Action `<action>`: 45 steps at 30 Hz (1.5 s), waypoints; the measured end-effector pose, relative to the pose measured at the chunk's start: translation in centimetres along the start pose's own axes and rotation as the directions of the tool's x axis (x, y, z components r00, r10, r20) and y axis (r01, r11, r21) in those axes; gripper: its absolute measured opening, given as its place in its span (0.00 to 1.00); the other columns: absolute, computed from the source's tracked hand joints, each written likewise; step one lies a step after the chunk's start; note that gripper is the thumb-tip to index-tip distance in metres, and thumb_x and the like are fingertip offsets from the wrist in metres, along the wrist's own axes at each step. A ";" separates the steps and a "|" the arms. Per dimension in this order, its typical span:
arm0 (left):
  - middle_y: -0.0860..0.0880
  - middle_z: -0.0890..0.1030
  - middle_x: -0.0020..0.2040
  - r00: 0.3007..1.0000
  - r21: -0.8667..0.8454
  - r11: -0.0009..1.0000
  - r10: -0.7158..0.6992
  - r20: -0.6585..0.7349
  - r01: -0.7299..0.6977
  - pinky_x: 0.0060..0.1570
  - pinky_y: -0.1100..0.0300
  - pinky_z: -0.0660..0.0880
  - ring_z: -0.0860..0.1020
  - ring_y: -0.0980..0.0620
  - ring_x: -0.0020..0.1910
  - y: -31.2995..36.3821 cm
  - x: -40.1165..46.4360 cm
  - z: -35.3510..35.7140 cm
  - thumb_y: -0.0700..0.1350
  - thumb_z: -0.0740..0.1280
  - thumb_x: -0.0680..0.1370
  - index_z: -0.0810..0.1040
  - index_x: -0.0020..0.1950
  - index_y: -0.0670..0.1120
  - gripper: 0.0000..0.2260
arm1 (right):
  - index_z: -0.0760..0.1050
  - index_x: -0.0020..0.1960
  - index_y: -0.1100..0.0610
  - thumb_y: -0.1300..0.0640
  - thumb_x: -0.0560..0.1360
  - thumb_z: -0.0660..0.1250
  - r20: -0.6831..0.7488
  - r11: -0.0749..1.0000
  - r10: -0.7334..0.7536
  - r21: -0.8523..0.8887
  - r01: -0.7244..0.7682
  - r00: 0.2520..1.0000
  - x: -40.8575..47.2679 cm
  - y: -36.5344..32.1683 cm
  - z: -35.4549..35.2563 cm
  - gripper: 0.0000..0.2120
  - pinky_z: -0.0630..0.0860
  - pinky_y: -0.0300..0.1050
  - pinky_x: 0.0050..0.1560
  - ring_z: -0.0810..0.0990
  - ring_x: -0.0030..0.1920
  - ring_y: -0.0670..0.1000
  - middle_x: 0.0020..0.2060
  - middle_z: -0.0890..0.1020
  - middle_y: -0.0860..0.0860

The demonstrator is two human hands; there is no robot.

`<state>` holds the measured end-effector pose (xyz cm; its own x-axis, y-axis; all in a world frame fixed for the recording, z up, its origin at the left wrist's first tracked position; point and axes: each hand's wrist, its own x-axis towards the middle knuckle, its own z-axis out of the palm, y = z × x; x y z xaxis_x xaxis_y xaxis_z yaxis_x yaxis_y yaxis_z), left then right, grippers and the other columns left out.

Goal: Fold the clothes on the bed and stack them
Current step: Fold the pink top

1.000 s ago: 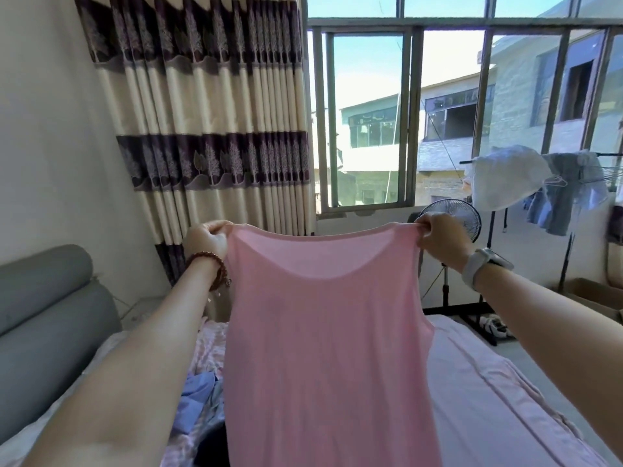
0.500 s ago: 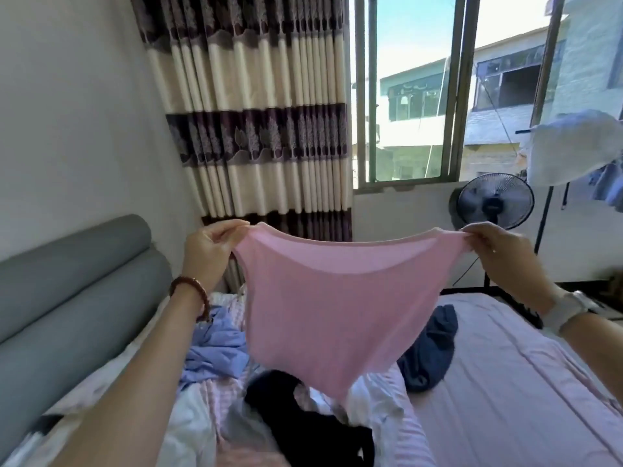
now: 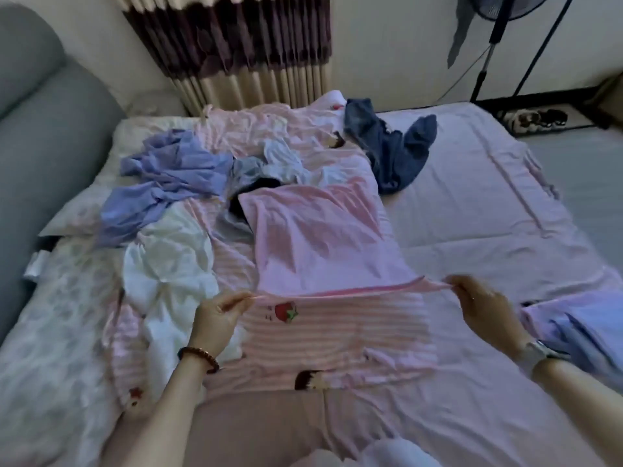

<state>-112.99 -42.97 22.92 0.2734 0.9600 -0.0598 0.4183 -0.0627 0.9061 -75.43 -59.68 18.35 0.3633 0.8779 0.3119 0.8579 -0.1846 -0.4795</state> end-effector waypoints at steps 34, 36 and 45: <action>0.49 0.77 0.38 0.966 0.162 0.953 -0.247 -0.076 0.257 0.39 0.75 0.68 0.73 0.54 0.40 -14.3 -1.8 5.5 0.34 0.66 0.76 0.79 0.48 0.39 0.04 | 0.73 0.50 0.66 0.66 0.77 0.57 0.187 0.822 0.504 0.198 -0.534 0.843 -6.2 -1.0 11.3 0.07 0.62 0.37 0.44 0.71 0.44 0.53 0.44 0.75 0.56; 0.51 0.74 0.36 0.971 0.130 0.970 -0.186 -0.148 0.205 0.38 0.75 0.68 0.72 0.63 0.35 -13.5 1.6 5.6 0.35 0.65 0.76 0.79 0.49 0.39 0.05 | 0.72 0.52 0.66 0.61 0.76 0.55 0.131 0.823 0.485 0.266 -0.502 0.865 -2.5 -1.1 12.4 0.12 0.64 0.38 0.47 0.72 0.46 0.52 0.45 0.75 0.56; 0.41 0.76 0.40 0.918 0.088 0.994 -0.030 -0.396 0.071 0.39 0.74 0.65 0.69 0.63 0.33 -13.2 17.1 6.9 0.37 0.63 0.78 0.79 0.52 0.35 0.08 | 0.72 0.54 0.66 0.61 0.76 0.54 -0.082 0.878 0.392 0.332 -0.346 0.916 13.1 1.0 18.6 0.13 0.65 0.37 0.50 0.75 0.49 0.57 0.49 0.77 0.64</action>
<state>-107.87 -27.59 7.09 -0.1045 0.9910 0.0833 0.5114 -0.0183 0.8592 -76.57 -40.18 6.69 0.6988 0.6961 0.1649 0.5068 -0.3190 -0.8009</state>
